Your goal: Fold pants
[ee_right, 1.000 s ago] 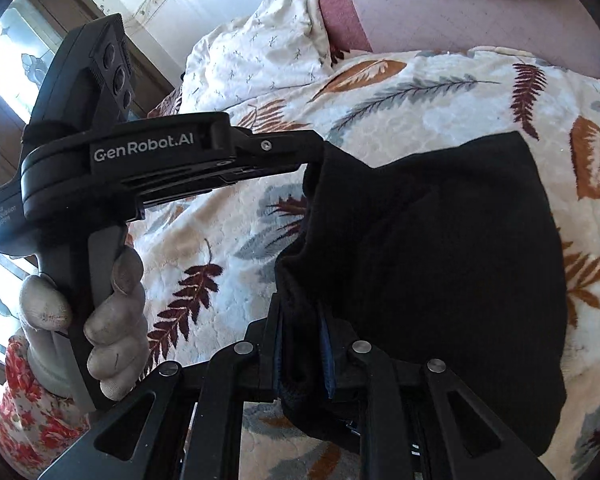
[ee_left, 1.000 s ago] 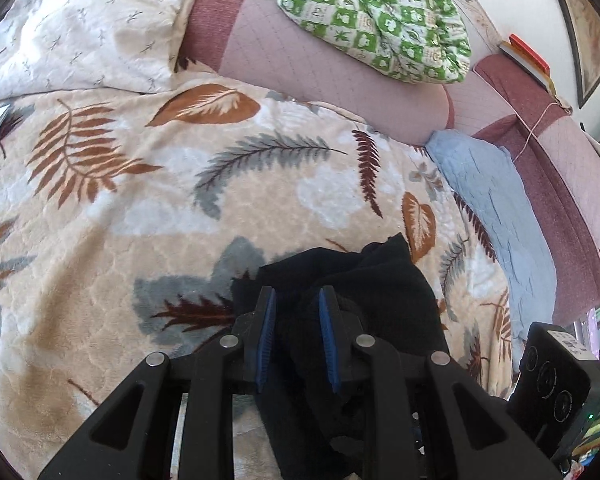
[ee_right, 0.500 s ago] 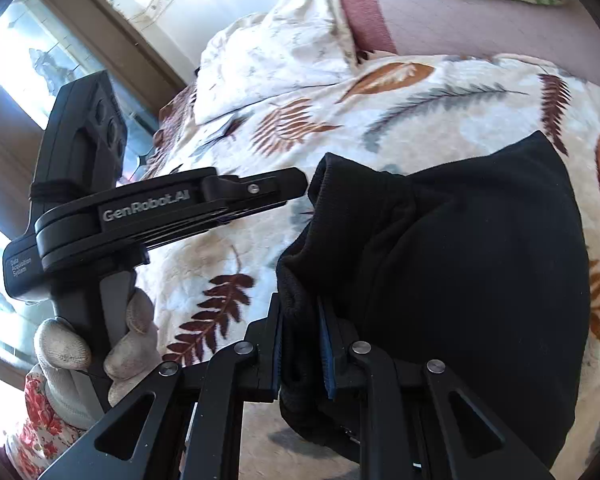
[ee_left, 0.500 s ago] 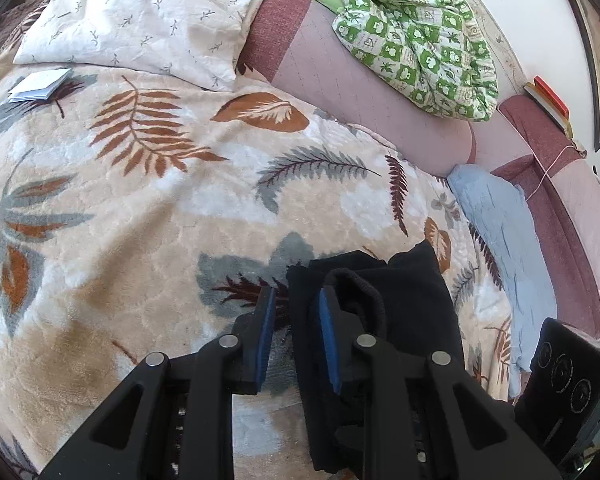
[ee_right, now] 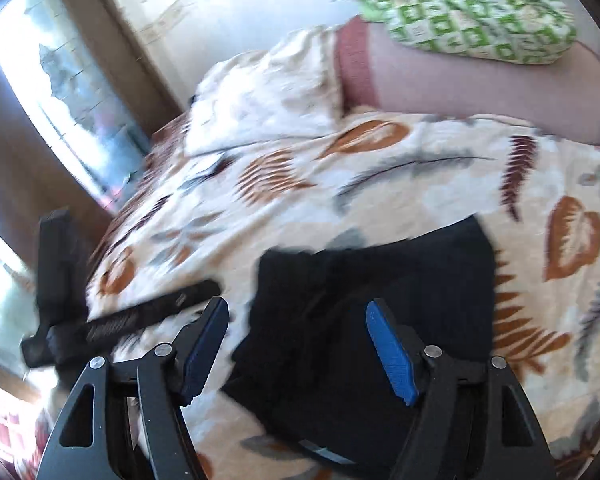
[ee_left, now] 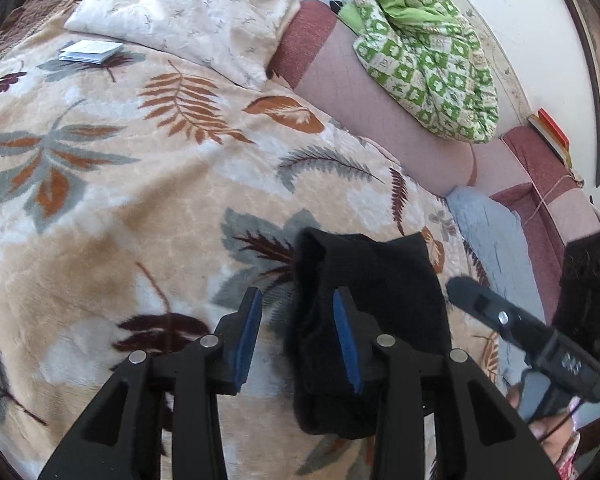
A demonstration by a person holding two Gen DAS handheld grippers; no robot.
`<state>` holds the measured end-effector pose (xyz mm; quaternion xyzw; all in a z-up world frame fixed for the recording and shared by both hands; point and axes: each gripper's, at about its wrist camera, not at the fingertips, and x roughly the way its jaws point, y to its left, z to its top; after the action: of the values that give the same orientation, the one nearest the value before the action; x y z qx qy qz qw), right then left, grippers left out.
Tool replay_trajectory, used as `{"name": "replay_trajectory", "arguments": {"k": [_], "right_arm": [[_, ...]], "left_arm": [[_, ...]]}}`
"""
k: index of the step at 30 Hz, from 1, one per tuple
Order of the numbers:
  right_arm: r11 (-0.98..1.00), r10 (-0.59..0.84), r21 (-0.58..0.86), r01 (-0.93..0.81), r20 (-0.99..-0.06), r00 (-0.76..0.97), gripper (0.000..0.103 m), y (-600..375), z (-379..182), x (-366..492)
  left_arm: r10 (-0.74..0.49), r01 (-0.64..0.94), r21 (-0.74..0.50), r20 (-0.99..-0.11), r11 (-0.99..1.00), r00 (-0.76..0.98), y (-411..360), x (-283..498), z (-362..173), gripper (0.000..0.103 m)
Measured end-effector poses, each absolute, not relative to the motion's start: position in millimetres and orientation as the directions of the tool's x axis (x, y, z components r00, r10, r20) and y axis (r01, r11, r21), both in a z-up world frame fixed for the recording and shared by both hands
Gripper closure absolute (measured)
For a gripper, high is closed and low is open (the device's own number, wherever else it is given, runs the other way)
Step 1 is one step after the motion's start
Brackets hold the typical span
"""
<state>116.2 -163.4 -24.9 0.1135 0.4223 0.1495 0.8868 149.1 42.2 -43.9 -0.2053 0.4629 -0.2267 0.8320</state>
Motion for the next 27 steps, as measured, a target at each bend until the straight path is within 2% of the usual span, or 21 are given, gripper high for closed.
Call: {"name": "replay_trajectory", "arguments": {"k": [3, 4, 8, 12, 16, 23, 27], "right_arm": [[0.939, 0.321, 0.327, -0.101, -0.736, 0.596, 0.026, -181.8, -37.8, 137.4], [0.949, 0.287, 0.308, -0.069, -0.752, 0.594, 0.026, -188.2, -45.6, 145.3], [0.96, 0.214, 0.279, 0.031, -0.799, 0.562, 0.027, -217.1, -72.3, 169.0], [0.925, 0.277, 0.373, 0.074, -0.796, 0.538, 0.027, -240.0, -89.7, 175.6], [0.895, 0.324, 0.441, 0.074, -0.754, 0.572, 0.027, -252.3, -79.9, 164.7], [0.849, 0.304, 0.507, 0.148, -0.698, 0.648, 0.025, -291.9, -56.5, 85.4], [0.881, 0.213, 0.432, 0.191, -0.724, 0.656, 0.025, -291.0, -60.3, 21.6]], "left_arm": [[-0.6, 0.212, -0.57, -0.676, 0.793, 0.426, 14.7, 158.8, -51.0, 0.064], [-0.603, 0.212, -0.572, -0.681, 0.792, 0.416, 6.8, 163.2, -55.3, 0.06], [-0.595, 0.127, -0.596, -0.712, 0.793, 0.374, 0.6, 178.4, -83.7, 0.059], [-0.633, 0.116, -0.643, -0.678, 0.757, 0.374, 8.2, 177.6, -97.0, 0.059], [-0.612, 0.098, -0.628, -0.693, 0.772, 0.382, 15.9, 173.4, -88.1, 0.055], [-0.463, 0.083, -0.485, -0.75, 0.87, 0.471, 32.9, 126.0, -50.5, 0.046], [-0.352, 0.087, -0.362, -0.776, 0.928, 0.523, 29.1, 81.1, -34.9, 0.046]]}}
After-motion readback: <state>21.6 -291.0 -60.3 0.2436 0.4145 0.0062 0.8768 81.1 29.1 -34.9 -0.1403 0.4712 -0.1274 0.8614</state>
